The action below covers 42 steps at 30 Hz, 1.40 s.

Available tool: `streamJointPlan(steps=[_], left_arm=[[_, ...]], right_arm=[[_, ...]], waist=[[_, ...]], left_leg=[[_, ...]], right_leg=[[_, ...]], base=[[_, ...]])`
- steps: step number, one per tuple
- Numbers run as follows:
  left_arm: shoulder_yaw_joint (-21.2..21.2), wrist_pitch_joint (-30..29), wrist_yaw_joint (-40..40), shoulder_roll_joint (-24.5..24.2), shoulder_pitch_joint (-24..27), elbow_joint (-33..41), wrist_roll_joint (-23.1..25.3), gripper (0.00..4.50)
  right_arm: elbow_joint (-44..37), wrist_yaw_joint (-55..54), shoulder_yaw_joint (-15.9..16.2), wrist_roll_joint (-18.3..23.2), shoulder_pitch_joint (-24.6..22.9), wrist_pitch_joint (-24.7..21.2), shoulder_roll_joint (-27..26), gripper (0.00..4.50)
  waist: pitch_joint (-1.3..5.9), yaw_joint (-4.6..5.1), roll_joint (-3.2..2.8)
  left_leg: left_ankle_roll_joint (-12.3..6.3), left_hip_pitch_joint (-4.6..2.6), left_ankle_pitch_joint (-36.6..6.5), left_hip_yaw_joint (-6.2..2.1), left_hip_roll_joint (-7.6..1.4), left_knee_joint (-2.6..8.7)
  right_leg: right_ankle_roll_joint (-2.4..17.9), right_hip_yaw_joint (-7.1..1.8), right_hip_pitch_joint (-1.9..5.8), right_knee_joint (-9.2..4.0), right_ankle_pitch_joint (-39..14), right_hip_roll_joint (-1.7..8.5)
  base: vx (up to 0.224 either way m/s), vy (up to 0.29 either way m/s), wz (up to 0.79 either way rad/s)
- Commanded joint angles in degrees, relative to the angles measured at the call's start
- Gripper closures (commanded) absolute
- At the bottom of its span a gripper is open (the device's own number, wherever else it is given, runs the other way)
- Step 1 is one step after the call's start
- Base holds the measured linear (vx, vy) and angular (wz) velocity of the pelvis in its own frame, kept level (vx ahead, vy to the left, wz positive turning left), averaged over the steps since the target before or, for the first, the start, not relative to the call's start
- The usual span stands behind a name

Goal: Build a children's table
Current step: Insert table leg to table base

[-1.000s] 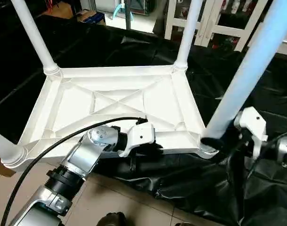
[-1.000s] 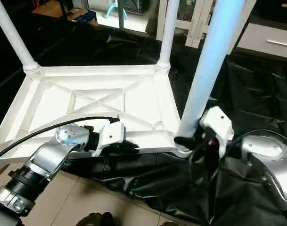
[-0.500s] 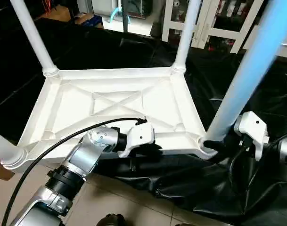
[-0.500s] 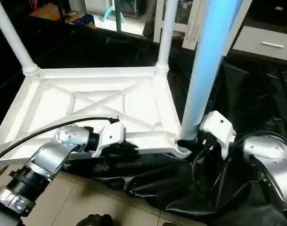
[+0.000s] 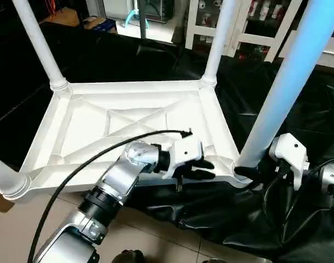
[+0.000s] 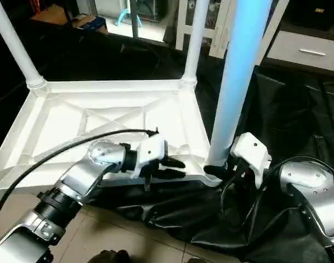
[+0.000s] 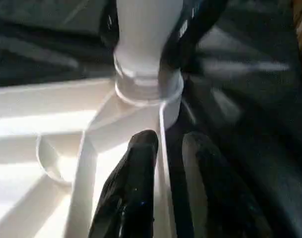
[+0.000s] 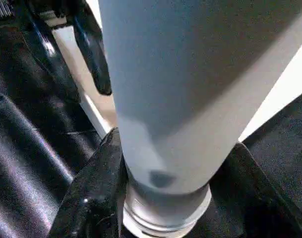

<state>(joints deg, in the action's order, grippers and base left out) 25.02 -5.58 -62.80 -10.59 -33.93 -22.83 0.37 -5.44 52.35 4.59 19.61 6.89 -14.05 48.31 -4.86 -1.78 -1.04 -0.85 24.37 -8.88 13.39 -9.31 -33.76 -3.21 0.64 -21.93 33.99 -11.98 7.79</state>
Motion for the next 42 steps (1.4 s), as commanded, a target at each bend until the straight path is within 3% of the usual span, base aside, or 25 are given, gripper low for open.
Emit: streamJointPlan(steps=[1,6,12,13,23,34,38,42], left_arm=[[1.4,1.1,0.7,-0.1,-1.0,-1.5,2.0,3.46],[2.7,1.1,0.2,-0.4,-1.4,-3.0,3.3,3.46],[4.6,2.1,2.4,-0.1,-1.8,-5.6,6.5,3.46],[4.6,1.8,2.7,0.0,-1.9,-5.9,6.6,3.73],[5.1,0.3,2.6,-0.8,-2.9,-7.5,8.4,4.42],[8.4,-2.4,-0.4,-3.1,-1.2,-5.9,10.9,4.5],[8.1,-2.3,0.4,-2.8,-0.7,-5.5,10.3,4.5],[6.8,-1.3,0.1,-2.8,-0.8,-4.8,8.3,4.5]], right_arm=[[0.4,0.8,0.9,-1.1,-1.1,-0.9,-0.4,2.59],[0.2,1.0,0.8,-1.3,-1.3,-0.9,-0.6,2.59],[0.1,1.1,0.8,-1.6,-1.1,-0.8,-0.8,2.59],[0.2,1.2,0.8,-1.7,-1.1,-0.8,-0.8,2.59],[0.0,1.4,0.5,-1.9,-0.8,-1.2,-1.3,2.59],[0.4,1.7,0.4,-2.2,0.0,-1.3,-1.9,2.59],[-0.4,1.3,-0.6,-0.2,0.4,-2.9,-3.2,2.59],[-1.5,3.8,-0.9,3.4,0.3,-6.2,-3.3,2.59]], waist=[[3.61,0.13,0.68],[3.53,0.1,0.57],[3.43,0.0,0.56],[3.31,-0.03,0.47],[3.19,0.0,0.49],[2.96,0.21,0.51],[2.94,0.31,0.56],[3.06,0.23,0.5]], left_leg=[[-5.03,-2.83,-15.0,-2.4,-4.0,4.33],[-4.07,-2.91,-16.6,-2.43,-4.09,4.55],[-2.89,-3.1,-18.9,-2.46,-4.11,4.71],[-2.41,-3.12,-19.7,-2.49,-4.15,4.85],[-0.87,-3.15,-22.7,-2.61,-4.11,5.19],[0.9,-3.17,-24.8,-2.87,-4.17,5.64],[1.25,-3.27,-25.7,-2.92,-4.16,5.77],[0.58,-3.29,-23.6,-2.81,-4.18,5.86]], right_leg=[[16.6,-0.55,0.94,-3.63,-2.2,0.73],[17.0,-0.55,0.91,-3.75,-3.4,0.77],[16.1,-0.68,0.7,-4.17,-6.9,0.84],[15.8,-0.69,0.64,-4.23,-7.7,0.84],[14.2,-0.77,0.21,-4.77,-12.0,0.91],[12.9,-0.91,-0.14,-5.08,-14.4,0.78],[12.6,-0.93,-0.25,-5.23,-15.7,0.8],[13.3,-0.87,-0.01,-5.13,-12.5,0.74]], base=[[0.0,0.0,0.0],[0.0,0.0,0.0],[0.0,0.0,0.0],[0.0,0.0,0.0],[0.0,0.0,0.0],[0.0,0.0,0.0],[0.0,0.0,0.0],[0.0,0.0,0.0]])
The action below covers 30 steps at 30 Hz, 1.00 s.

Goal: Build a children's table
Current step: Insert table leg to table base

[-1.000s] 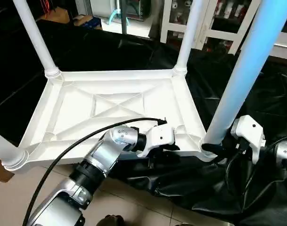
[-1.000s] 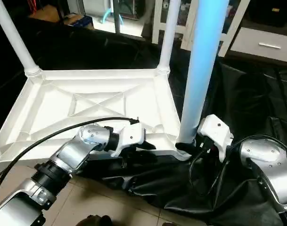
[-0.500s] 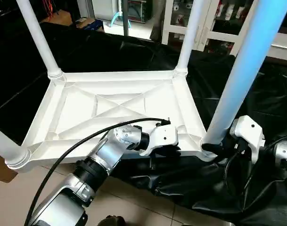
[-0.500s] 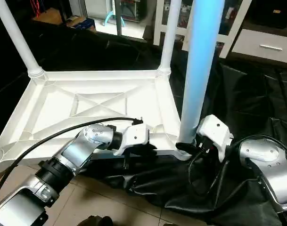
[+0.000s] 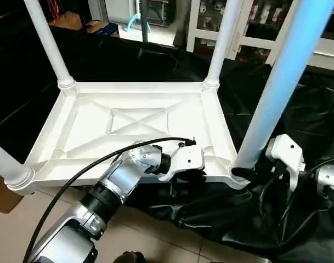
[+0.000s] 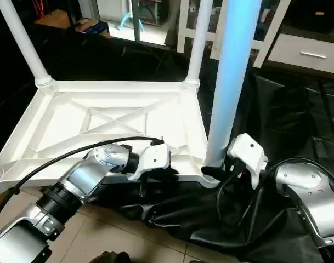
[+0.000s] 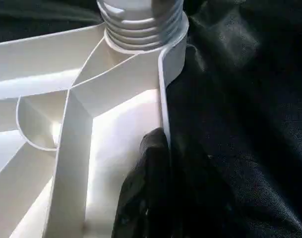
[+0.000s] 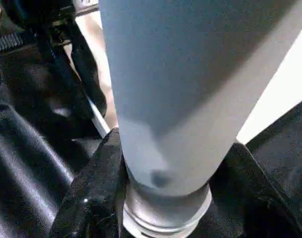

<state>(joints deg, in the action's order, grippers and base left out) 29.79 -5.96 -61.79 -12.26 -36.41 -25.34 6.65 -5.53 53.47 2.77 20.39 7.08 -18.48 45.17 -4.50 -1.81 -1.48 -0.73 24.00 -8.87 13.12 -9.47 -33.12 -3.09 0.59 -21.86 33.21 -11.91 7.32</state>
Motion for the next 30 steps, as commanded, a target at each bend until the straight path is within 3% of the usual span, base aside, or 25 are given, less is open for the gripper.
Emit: streamJointPlan(steps=[1,7,10,14,19,25,30], left_arm=[[1.9,-0.7,-1.2,-1.2,1.7,-2.2,1.6,4.5],[1.0,0.1,-2.5,-2.6,2.9,-0.4,0.4,4.5],[1.2,-0.1,-2.7,-2.8,3.6,0.5,0.3,4.5],[1.2,-0.1,-2.8,-2.8,3.9,0.9,0.3,4.5],[1.2,-0.4,-2.6,-2.6,3.9,1.2,0.3,4.5],[1.1,-0.7,-2.5,-2.7,4.1,1.6,0.2,4.5],[0.9,-0.7,-2.5,-2.9,4.1,1.6,0.1,4.5]], right_arm=[[-1.6,3.3,1.0,3.1,0.0,-2.4,0.0,2.59],[-0.3,4.2,2.2,2.1,-1.4,-3.5,-0.6,2.59],[0.3,4.7,4.0,0.8,-1.1,-3.2,-1.0,2.59],[0.2,5.3,6.1,-1.0,-0.1,-2.5,-1.3,2.59],[-0.6,4.0,6.9,-0.9,0.4,-3.1,-3.8,2.59],[1.9,0.8,2.7,2.5,-1.1,-5.2,-7.1,2.59],[4.5,0.4,-1.2,3.5,-3.6,-5.4,-7.8,2.59]], waist=[[2.71,0.2,0.91],[3.05,0.08,0.99],[2.94,0.17,1.04],[2.79,0.24,1.08],[2.71,0.35,1.0],[2.49,0.68,1.33],[2.61,0.43,1.23]], left_leg=[[0.3,-2.92,-23.1,-2.49,-4.02,5.17],[-2.9,-2.59,-16.9,-2.26,-4.02,4.76],[-3.49,-2.48,-16.6,-2.22,-4.02,4.73],[-1.45,-2.8,-19.7,-2.26,-4.13,5.03],[0.12,-2.89,-21.8,-2.3,-4.05,5.25],[2.56,-3.03,-26.7,-2.72,-3.86,5.69],[2.66,-3.3,-26.5,-2.6,-3.98,5.73]], right_leg=[[13.3,-0.81,-0.08,-4.28,-11.8,1.21],[15.2,-0.64,0.48,-3.5,-4.2,1.21],[15.6,-0.59,0.6,-3.54,-4.7,1.24],[14.9,-0.7,0.33,-3.97,-9.6,1.22],[13.7,-0.82,0.04,-4.23,-11.6,1.17],[11.0,-0.93,-0.23,-4.99,-19.3,1.24],[11.5,-0.98,-0.44,-4.98,-16.9,1.01]], base=[[0.0,0.0,0.0],[0.0,0.0,0.0],[0.0,0.0,0.0],[0.0,0.0,0.0],[0.0,0.0,0.0],[0.0,0.0,0.0],[0.0,0.0,0.0]])
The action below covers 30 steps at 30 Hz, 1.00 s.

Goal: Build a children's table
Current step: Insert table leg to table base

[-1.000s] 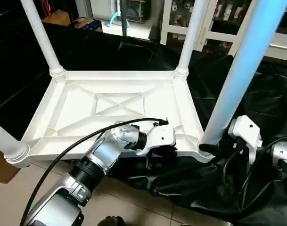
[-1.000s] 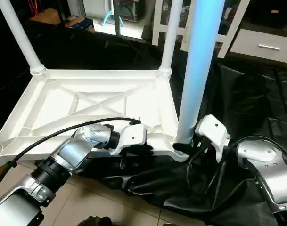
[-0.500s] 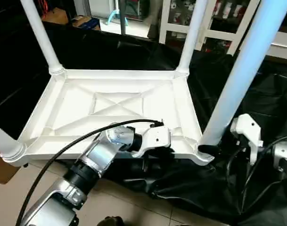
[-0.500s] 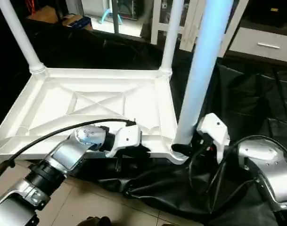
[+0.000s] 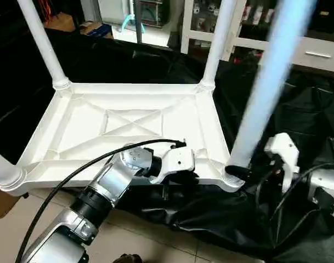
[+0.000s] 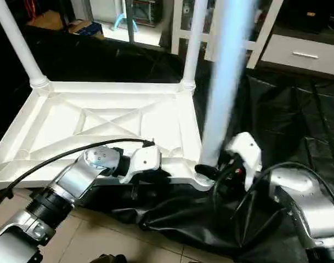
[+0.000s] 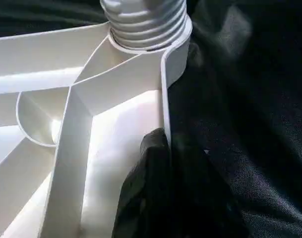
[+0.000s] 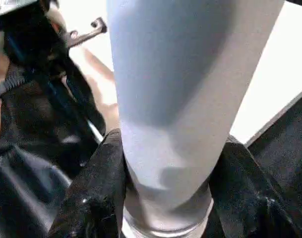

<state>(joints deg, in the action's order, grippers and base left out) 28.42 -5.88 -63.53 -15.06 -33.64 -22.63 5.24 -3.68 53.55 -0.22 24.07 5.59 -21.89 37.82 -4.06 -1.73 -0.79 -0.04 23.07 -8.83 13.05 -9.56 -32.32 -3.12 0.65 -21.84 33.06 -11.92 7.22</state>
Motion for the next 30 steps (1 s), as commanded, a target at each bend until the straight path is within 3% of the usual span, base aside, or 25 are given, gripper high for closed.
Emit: streamJointPlan(steps=[1,6,8,10,17,22,23,26,27,28,30], left_arm=[[2.3,-0.9,-0.8,-0.1,1.4,-1.0,1.5,4.5],[2.1,-0.8,-0.8,-0.1,1.4,-1.1,1.4,4.5],[1.9,-0.8,-0.5,0.0,1.4,-1.2,1.2,4.5],[1.8,-0.9,-0.4,0.1,1.5,-1.1,1.2,4.5],[1.6,-1.0,0.0,0.2,1.7,-0.9,1.0,4.5],[1.5,-1.0,0.0,0.2,1.8,-0.7,1.0,4.5],[1.5,-1.0,0.0,0.2,2.0,-0.5,1.0,4.5],[1.6,-1.0,0.1,0.1,2.0,-0.4,0.9,4.5],[1.6,-1.0,0.1,0.1,2.1,-0.4,0.9,4.5],[1.7,-1.1,0.2,0.1,2.3,-0.1,0.9,4.5],[1.7,-1.1,0.2,0.0,2.3,0.0,0.9,4.5]], right_arm=[[2.8,0.3,1.3,-0.3,-2.5,-2.0,-0.5,2.59],[4.0,0.7,-0.2,-0.4,-4.8,-1.1,-0.2,2.59],[5.2,0.3,-1.6,-0.4,-7.3,0.4,-0.3,2.59],[5.6,-0.2,-2.3,-0.3,-8.8,1.2,-0.8,2.59],[4.4,-1.3,-2.3,-0.7,-11.4,2.4,-2.1,2.59],[3.0,-1.4,0.9,-2.9,-12.9,3.7,-2.4,2.59],[3.4,-0.7,2.9,-4.3,-12.5,4.1,-2.0,2.59],[3.8,-0.3,3.7,-4.9,-12.3,4.3,-1.8,2.59],[4.8,0.1,4.4,-5.6,-12.0,4.9,-1.8,2.59],[10.4,1.8,6.3,-8.2,-10.7,8.2,-1.9,2.59],[13.4,2.7,7.1,-9.3,-10.1,10.0,-2.1,2.59]], waist=[[2.12,0.3,0.52],[2.13,0.19,0.47],[2.05,-0.11,0.39],[2.08,-0.11,0.5],[1.98,-0.19,0.59],[2.1,-0.14,0.51],[2.16,-0.16,0.45],[2.28,-0.01,0.46],[2.29,0.02,0.41],[2.48,0.25,0.88],[2.28,0.61,0.63]], left_leg=[[1.92,-2.34,-26.6,-2.44,-3.87,4.99],[1.87,-2.34,-26.3,-2.42,-3.92,5.01],[1.82,-2.65,-26.8,-2.26,-4.0,4.97],[1.71,-2.31,-26.4,-2.4,-3.94,5.06],[2.03,-2.33,-27.3,-2.52,-3.96,5.23],[2.25,-2.33,-26.8,-2.53,-3.95,5.36],[2.11,-2.32,-26.6,-2.52,-3.95,5.36],[1.99,-2.22,-26.4,-2.54,-3.93,5.38],[2.25,-2.37,-27.3,-2.56,-3.96,5.41],[2.51,-2.27,-27.6,-2.62,-3.94,5.34],[2.91,-2.12,-29.7,-2.78,-3.85,5.45]], right_leg=[[11.6,-1.0,-0.46,-4.78,-15.9,0.98],[12.0,-1.03,-0.41,-4.7,-14.9,1.03],[11.9,-1.14,-0.69,-4.95,-15.3,1.1],[11.8,-1.05,-0.33,-4.78,-14.9,1.08],[10.6,-1.09,-0.55,-5.11,-17.5,1.18],[10.2,-1.03,-0.48,-5.12,-16.3,1.1],[10.3,-1.01,-0.42,-5.1,-15.9,1.1],[10.1,-0.96,-0.35,-5.09,-15.6,1.07],[9.9,-0.99,-0.49,-5.24,-16.4,1.05],[9.8,-0.9,-0.38,-5.18,-16.8,1.08],[9.6,-0.82,-0.6,-5.42,-19.4,1.2]], base=[[0.0,0.0,0.0],[0.0,0.0,0.0],[0.0,0.0,0.0],[0.0,0.0,0.0],[0.0,0.0,0.0],[0.0,0.0,0.0],[0.0,0.0,0.0],[0.0,0.0,0.0],[0.0,0.0,0.0],[0.0,0.0,0.0],[0.0,0.0,0.0]])
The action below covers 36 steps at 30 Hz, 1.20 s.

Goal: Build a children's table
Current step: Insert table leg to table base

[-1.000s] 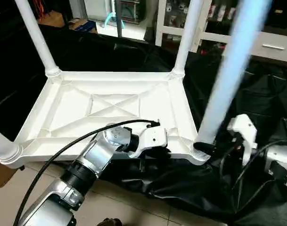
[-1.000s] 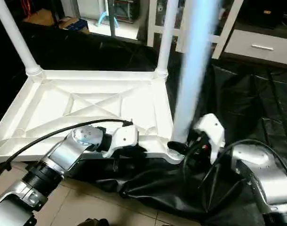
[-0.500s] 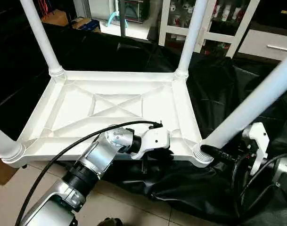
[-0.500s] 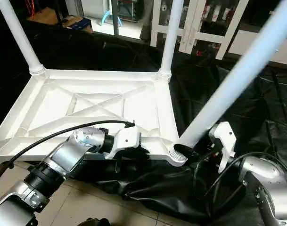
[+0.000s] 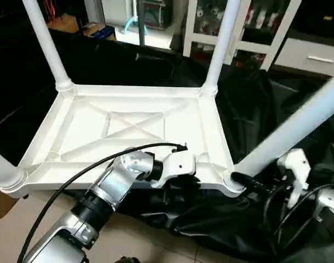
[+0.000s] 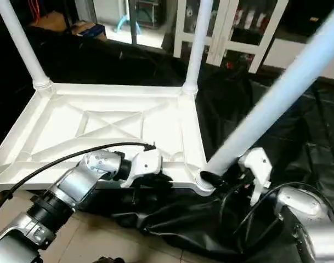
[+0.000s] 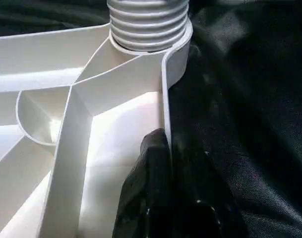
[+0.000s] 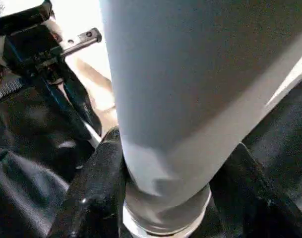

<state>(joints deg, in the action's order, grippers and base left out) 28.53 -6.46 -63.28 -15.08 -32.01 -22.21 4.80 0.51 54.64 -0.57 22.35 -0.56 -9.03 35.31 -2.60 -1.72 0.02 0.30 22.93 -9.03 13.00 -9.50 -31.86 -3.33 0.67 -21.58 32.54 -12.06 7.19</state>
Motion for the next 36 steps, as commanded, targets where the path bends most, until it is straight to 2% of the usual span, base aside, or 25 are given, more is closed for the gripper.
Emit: streamJointPlan(steps=[1,4,5,7,8,12,13,16,19,21,22,23,24,25,26,27,28,29,30,31,32,33,34,35,36], left_arm=[[1.6,-0.6,0.0,0.0,0.8,-0.3,1.4,4.5],[1.6,-0.6,0.0,0.0,0.9,-0.3,1.4,4.5],[1.6,-0.6,0.0,0.0,0.9,-0.3,1.4,4.5],[1.6,-0.7,0.1,-0.1,0.9,-0.3,1.4,4.5],[1.6,-0.8,0.1,0.0,1.0,-0.2,1.4,4.5],[1.5,-0.9,0.2,0.0,1.1,-0.1,1.4,4.5],[1.5,-0.9,0.1,0.0,1.0,0.0,1.4,4.5],[1.6,-1.1,-0.2,-0.1,1.0,0.1,1.3,4.5],[1.7,-1.0,-0.7,-0.3,1.1,0.2,1.4,4.5],[1.6,-1.0,-0.8,-0.4,1.1,0.2,1.4,4.5],[1.6,-1.0,-0.9,-0.5,1.1,0.2,1.4,4.5],[1.6,-1.0,-0.9,-0.6,1.1,0.2,1.4,4.5],[1.6,-0.9,-0.9,-0.6,1.0,0.2,1.4,4.5],[1.6,-0.8,-1.0,-0.7,1.0,0.1,1.5,4.5],[1.5,-0.7,-0.8,-0.7,1.0,0.1,1.5,4.5],[1.5,-0.7,-0.8,-0.7,1.0,0.2,1.5,4.5],[1.4,-0.6,-0.3,-0.6,1.3,0.3,1.6,4.5],[1.4,-0.6,-0.3,-0.6,1.3,0.3,1.6,4.5],[1.3,-0.5,0.0,-0.6,1.4,0.4,1.8,4.5],[0.9,-0.3,1.0,-0.6,1.7,0.3,2.1,4.5],[0.8,-0.3,1.0,-0.5,1.8,0.2,2.2,4.5],[0.7,-0.1,1.1,-0.5,1.8,0.1,2.3,4.5],[0.5,0.1,1.4,-0.5,2.1,-0.2,2.4,4.5],[0.5,0.1,1.5,-0.5,2.1,-0.3,2.4,4.5],[0.3,0.3,1.9,-0.5,2.2,-0.4,2.5,4.5]], right_arm=[[13.2,2.6,8.2,-8.6,-3.0,-1.0,0.1,2.59],[19.7,3.8,9.4,-10.5,-1.2,2.6,-0.2,2.59],[19.7,3.8,9.4,-10.5,-1.2,2.6,-0.2,2.59],[24.0,4.3,9.9,-11.5,0.1,4.7,-0.7,2.59],[27.4,4.7,10.3,-12.2,1.2,6.0,-1.2,2.59],[32.9,5.2,10.9,-13.4,3.1,7.9,-2.1,2.59],[36.5,5.2,11.3,-14.2,4.5,9.5,-2.7,2.59],[43.7,5.6,10.8,-14.1,7.9,11.6,-4.6,2.59],[52.4,5.1,12.1,-15.5,12.6,15.0,-6.4,2.59],[55.2,5.1,12.8,-16.4,14.1,15.8,-7.1,2.59],[56.8,5.2,13.2,-17.0,15.1,16.3,-7.6,2.59],[59.0,5.1,14.0,-17.8,16.7,16.9,-8.0,2.59],[59.8,4.7,14.3,-18.3,17.5,17.2,-8.1,2.59],[62.3,3.2,15.2,-19.7,19.9,18.1,-8.4,2.59],[64.0,1.6,15.5,-20.5,21.7,18.6,-8.7,2.59],[64.3,1.3,15.5,-20.6,22.0,18.7,-8.7,2.59],[66.7,-1.1,15.2,-21.0,23.9,19.6,-9.1,2.59],[66.7,-1.1,15.2,-21.0,23.9,19.6,-9.1,2.59],[67.5,-1.7,14.4,-20.4,24.7,20.1,-9.3,2.59],[69.9,-3.4,10.7,-17.2,27.4,21.1,-9.8,2.59],[70.8,-3.7,9.8,-15.9,28.3,21.3,-10.0,2.59],[71.4,-3.6,9.2,-15.2,28.8,21.3,-10.0,2.59],[72.5,-3.5,8.8,-14.5,30.1,21.3,-9.7,2.59],[72.8,-3.5,8.7,-14.4,30.5,21.3,-9.6,2.59],[73.4,-3.4,8.4,-14.1,31.4,21.3,-9.4,2.59]], waist=[[0.84,0.64,-0.02],[0.99,1.14,-0.36],[0.91,1.27,-0.34],[0.92,1.51,-0.16],[0.94,2.11,0.17],[0.94,2.81,-0.16],[0.78,3.14,-0.26],[0.41,3.89,-0.44],[0.08,4.87,-0.55],[-0.49,5.95,-1.65],[-0.84,5.9,-2.01],[-1.03,5.6,-2.38],[-1.02,5.74,-2.22],[-1.18,4.25,-2.31],[-0.73,1.61,-1.92],[-0.37,2.41,-0.37],[0.21,2.53,2.48],[-0.97,3.01,2.08],[-1.57,2.72,1.44],[-0.49,2.86,-0.14],[-0.47,3.95,-1.13],[-1.29,4.64,-1.24],[-0.72,5.6,-2.32],[-0.55,5.59,-2.67],[-0.59,5.76,-2.43]], left_leg=[[2.75,-2.14,-30.5,-2.76,-3.92,4.99],[4.6,-2.55,-34.6,-3.32,-4.01,5.2],[4.93,-2.48,-35.5,-3.46,-3.99,5.37],[5.81,-3.03,-38.8,-3.63,-4.02,5.42],[5.85,-2.77,-39.9,-3.86,-3.86,5.4],[6.5,-2.92,-42.7,-4.54,-3.86,5.73],[6.85,-2.71,-43.9,-4.79,-3.75,5.9],[7.53,-3.05,-47.5,-5.3,-3.55,6.14],[7.83,-3.3,-52.0,-5.84,-3.32,6.34],[9.26,-3.32,-57.7,-6.5,-3.37,7.85],[9.61,-2.98,-60.5,-6.28,-3.54,9.06],[9.43,-2.81,-61.2,-5.61,-3.69,9.87],[9.33,-2.24,-61.8,-5.04,-3.9,10.86],[9.45,0.44,-63.7,-3.83,-4.59,14.14],[9.47,0.4,-59.5,-1.22,-4.16,15.09],[9.36,-1.15,-54.6,-1.05,-3.84,13.44],[1.64,-6.66,-19.7,-5.56,-1.06,-4.31],[-0.1,-1.55,-9.9,-8.23,-0.71,-4.49],[1.19,-0.39,-9.0,-8.4,-1.12,-2.88],[5.36,-1.79,-19.9,-8.18,-2.61,2.45],[5.49,-3.39,-35.3,-8.11,-3.6,4.47],[6.3,-3.61,-43.9,-8.17,-3.84,5.19],[7.07,-4.79,-53.0,-8.66,-3.76,5.78],[7.04,-4.84,-53.7,-8.7,-3.71,6.01],[6.73,-4.64,-53.7,-8.58,-3.64,6.25]], right_leg=[[9.5,-0.89,-0.94,-5.09,-20.7,1.18],[9.4,-0.75,-1.26,-5.24,-22.1,0.93],[9.1,-0.68,-1.13,-5.33,-22.2,0.77],[8.8,-0.57,-1.55,-5.54,-23.2,0.58],[8.8,-0.4,-1.32,-5.5,-24.4,0.66],[8.0,-0.21,-1.34,-5.95,-26.0,0.57],[8.1,0.02,-1.31,-5.96,-25.9,0.44],[7.6,0.35,-1.55,-6.34,-26.5,0.14],[6.7,1.33,-1.64,-6.67,-30.1,-0.13],[6.6,3.24,-0.73,-6.55,-26.8,-0.97],[6.7,4.41,0.07,-5.73,-23.4,-1.76],[7.1,5.04,0.61,-5.19,-21.7,-2.13],[7.4,5.7,1.66,-3.74,-19.6,-2.67],[7.2,5.56,4.86,2.36,-14.8,-3.13],[6.8,4.02,4.99,4.43,-14.6,-2.98],[6.7,2.5,3.19,2.54,-22.8,-2.02],[7.3,-2.93,-3.17,-10.33,-52.9,8.93],[9.2,-3.4,1.13,-8.76,-51.8,9.63],[9.5,-1.17,2.55,-8.13,-52.5,8.45],[10.6,1.32,1.94,-5.65,-41.7,3.13],[12.5,2.39,0.43,-3.85,-26.9,0.11],[12.4,2.87,-0.17,-3.79,-25.6,-0.49],[11.6,3.43,0.36,-4.03,-21.7,-0.51],[11.4,3.57,0.67,-3.99,-21.1,-0.46],[10.9,3.85,1.02,-4.24,-21.0,-0.4]], base=[[0.0,0.0,0.0],[0.0,0.0,0.0],[0.0,0.0,0.0],[0.0,0.0,0.0],[0.0,0.0,0.0],[0.0,0.0,0.0],[0.0,0.0,0.0],[0.0,0.0,0.0],[-0.038,0.016,-0.12],[-0.025,0.011,-0.09],[0.0,0.0,0.0],[0.0,0.0,0.0],[-0.074,-0.001,-0.03],[-0.081,-0.043,0.07],[-0.081,-0.043,0.07],[0.004,-0.119,0.05],[0.03,-0.084,-0.32],[0.03,-0.084,-0.32],[0.019,0.018,-0.54],[-0.027,0.04,-0.19],[-0.027,0.04,-0.19],[-0.095,0.021,0.11],[-0.083,0.02,0.04],[-0.083,0.02,0.04],[-0.057,0.037,-0.03]])
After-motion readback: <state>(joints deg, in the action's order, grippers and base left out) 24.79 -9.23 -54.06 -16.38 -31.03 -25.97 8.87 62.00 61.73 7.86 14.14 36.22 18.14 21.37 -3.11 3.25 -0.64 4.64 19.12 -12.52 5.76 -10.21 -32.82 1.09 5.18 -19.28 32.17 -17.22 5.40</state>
